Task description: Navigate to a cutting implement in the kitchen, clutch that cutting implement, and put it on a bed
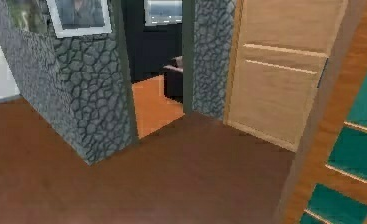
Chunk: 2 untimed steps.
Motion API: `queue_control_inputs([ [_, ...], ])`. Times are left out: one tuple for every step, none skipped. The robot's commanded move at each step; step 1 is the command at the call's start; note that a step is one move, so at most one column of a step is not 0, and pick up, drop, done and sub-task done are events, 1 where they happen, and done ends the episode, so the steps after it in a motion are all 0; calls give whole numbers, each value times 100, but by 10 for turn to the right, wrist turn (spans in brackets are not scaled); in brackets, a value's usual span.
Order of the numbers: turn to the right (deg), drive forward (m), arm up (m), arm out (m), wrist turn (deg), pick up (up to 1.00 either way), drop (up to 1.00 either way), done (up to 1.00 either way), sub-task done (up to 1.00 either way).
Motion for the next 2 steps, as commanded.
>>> queue_control_inputs([
  [-450, 0, 0, 0, 0, 0, 0, 0, 0],
  [-60, 0, 0, 0, 0, 0, 0, 0, 0],
])
